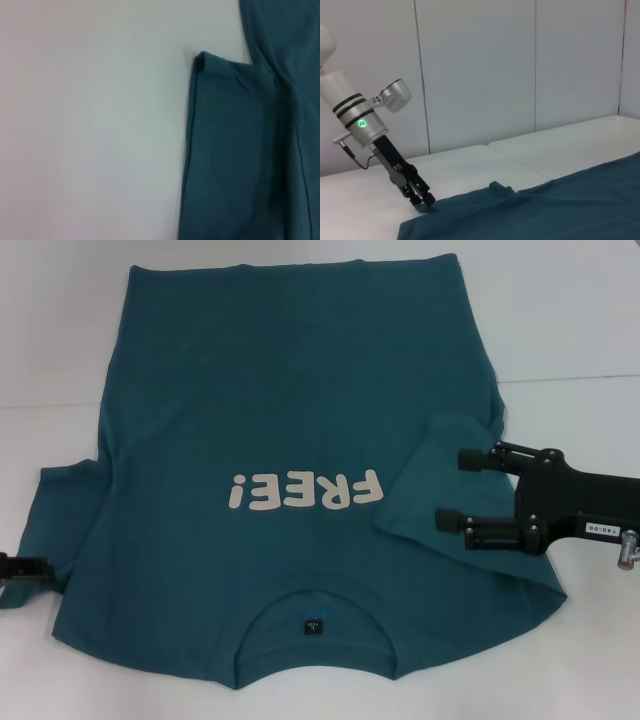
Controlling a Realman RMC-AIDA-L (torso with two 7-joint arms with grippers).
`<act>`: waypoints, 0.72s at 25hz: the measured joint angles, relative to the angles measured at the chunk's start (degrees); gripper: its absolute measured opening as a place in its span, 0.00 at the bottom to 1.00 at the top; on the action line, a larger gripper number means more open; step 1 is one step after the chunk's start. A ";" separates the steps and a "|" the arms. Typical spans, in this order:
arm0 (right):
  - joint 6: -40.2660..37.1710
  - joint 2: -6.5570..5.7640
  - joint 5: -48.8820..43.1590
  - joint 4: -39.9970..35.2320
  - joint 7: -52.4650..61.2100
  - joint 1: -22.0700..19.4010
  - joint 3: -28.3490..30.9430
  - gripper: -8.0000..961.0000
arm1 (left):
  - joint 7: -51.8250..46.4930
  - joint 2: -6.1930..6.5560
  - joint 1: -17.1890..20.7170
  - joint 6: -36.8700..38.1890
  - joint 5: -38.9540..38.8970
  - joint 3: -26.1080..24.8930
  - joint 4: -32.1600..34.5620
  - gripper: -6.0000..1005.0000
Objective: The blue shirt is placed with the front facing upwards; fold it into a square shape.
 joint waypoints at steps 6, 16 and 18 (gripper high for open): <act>0.21 0.00 0.00 -0.04 -0.02 0.04 0.00 0.95 | -0.32 -0.22 -0.27 0.01 -0.02 0.44 -0.02 0.92; 0.53 0.00 0.00 -0.21 -0.14 0.03 0.00 0.95 | -0.44 -0.04 -1.37 0.07 -0.46 0.19 -1.85 0.91; 0.59 0.00 0.00 -0.26 -0.17 0.03 0.00 0.95 | -0.45 0.05 -1.50 -0.02 -0.47 0.17 -2.15 0.92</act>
